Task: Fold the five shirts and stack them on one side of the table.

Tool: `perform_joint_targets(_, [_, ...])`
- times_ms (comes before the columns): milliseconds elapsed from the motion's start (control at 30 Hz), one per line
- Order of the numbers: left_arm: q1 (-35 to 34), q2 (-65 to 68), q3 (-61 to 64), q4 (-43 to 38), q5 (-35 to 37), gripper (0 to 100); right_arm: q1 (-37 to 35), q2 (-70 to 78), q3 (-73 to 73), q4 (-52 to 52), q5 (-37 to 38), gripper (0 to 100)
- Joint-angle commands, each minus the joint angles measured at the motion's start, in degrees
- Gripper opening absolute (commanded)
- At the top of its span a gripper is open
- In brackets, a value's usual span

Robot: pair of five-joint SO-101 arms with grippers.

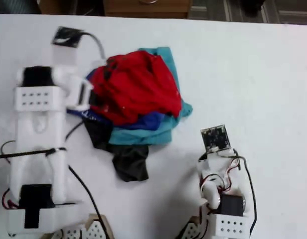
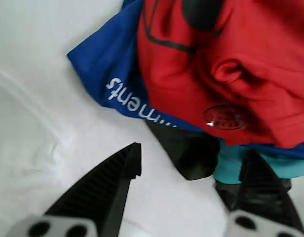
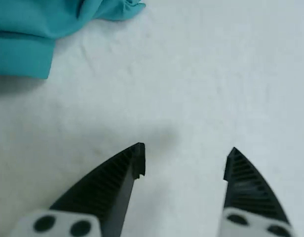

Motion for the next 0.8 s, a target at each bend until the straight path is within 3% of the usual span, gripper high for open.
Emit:
perform_joint_targets(0, [6.59,-0.53,0.40,-2.73,3.78,33,0.31,-1.01,0.53,-0.66,0.53,27.1])
perform_joint_targets(167, [11.43,11.16,-0.13,-3.43,6.33,34,0.31,-1.01,0.53,-0.57,0.88,26.2])
perform_joint_targets(300, [11.25,21.10,-4.26,-2.73,6.77,39,0.31,-0.22,0.53,-0.75,0.97,23.8])
perform_joint_targets(533, [11.60,34.37,-10.15,-3.43,6.15,40,0.31,-0.13,0.53,-0.84,0.97,22.3])
perform_joint_targets(700, [10.90,43.87,-15.60,-2.55,-2.90,38,0.31,-0.13,0.53,-0.84,0.97,22.3])
perform_joint_targets(767, [10.20,47.03,-17.54,-0.18,-7.30,31,0.31,-0.13,0.53,-0.84,0.97,22.3])
